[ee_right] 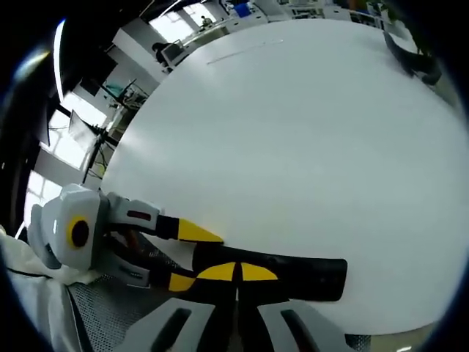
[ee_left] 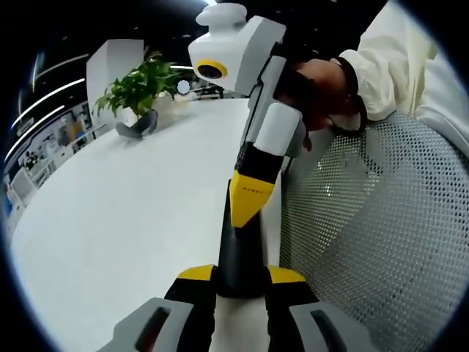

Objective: Press the specified remote control buttons in sequence, fully releasing each button before pressing the next.

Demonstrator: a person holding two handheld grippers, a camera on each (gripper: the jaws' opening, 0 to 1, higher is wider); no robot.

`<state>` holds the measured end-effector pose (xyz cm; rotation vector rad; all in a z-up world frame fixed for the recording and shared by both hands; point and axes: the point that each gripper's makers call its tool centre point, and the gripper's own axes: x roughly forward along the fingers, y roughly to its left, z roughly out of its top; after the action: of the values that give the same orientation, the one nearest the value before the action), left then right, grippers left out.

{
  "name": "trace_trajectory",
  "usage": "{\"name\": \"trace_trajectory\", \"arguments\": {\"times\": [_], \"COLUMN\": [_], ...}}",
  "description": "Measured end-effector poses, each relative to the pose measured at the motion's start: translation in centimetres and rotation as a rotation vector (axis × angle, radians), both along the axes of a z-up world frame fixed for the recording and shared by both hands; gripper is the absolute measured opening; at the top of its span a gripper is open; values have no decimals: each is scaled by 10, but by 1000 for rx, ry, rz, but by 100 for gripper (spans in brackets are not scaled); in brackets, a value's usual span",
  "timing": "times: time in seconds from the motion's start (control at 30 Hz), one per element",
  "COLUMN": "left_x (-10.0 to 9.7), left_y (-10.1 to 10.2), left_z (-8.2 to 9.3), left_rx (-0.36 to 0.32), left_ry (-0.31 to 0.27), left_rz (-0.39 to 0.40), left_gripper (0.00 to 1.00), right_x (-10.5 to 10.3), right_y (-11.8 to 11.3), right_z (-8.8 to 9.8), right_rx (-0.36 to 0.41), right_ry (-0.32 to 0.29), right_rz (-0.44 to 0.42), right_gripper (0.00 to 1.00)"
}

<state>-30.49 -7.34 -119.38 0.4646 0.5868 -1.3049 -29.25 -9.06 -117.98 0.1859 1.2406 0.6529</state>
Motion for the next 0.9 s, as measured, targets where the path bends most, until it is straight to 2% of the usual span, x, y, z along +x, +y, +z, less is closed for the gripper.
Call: {"name": "trace_trajectory", "arguments": {"times": [0.2,0.5,0.7,0.9], "left_x": [0,0,0,0], "left_y": [0,0,0,0], "left_z": [0,0,0,0], "left_rx": [0,-1,-1,0], "left_ry": [-3,-2,-3,-3], "left_rz": [0,0,-1,-1], "left_gripper": [25,25,25,25], "right_x": [-3,-2,-2,-1], "right_y": [0,-1,0,-2], "right_z": [-6,-5,-6,-6], "right_rx": [-40,-14,-22,14], "right_ry": [-4,20,13,45], "right_rz": [36,2,12,-34], "right_gripper": [0,0,0,0]}}
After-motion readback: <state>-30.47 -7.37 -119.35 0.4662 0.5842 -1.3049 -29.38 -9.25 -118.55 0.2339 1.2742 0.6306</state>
